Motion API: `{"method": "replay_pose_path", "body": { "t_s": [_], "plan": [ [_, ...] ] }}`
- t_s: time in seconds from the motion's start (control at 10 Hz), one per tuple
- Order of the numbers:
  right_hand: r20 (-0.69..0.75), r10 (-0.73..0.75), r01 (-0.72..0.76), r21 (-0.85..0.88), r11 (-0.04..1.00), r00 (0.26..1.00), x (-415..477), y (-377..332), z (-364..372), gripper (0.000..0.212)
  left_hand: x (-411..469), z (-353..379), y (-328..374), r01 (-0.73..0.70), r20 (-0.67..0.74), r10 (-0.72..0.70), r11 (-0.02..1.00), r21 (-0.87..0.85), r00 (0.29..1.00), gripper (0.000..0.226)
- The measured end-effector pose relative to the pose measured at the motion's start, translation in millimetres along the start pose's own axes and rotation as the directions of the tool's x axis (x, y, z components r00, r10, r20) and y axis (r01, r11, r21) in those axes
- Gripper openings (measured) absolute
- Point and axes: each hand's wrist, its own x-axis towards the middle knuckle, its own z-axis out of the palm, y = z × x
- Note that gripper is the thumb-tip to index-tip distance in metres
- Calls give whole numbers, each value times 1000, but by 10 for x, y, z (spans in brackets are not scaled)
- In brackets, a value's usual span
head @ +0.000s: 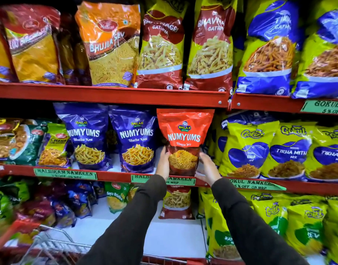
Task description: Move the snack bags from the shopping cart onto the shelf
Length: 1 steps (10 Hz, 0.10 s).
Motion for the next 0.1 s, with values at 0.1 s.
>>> {"method": "replay_pose_path", "body": {
  "t_s": [0.1],
  "plan": [
    [-112,-270,257,-120,959,956,-54,-29,-92,33,-73,-93,-24,-162,-144,210,945,284,967,41]
  ]
}}
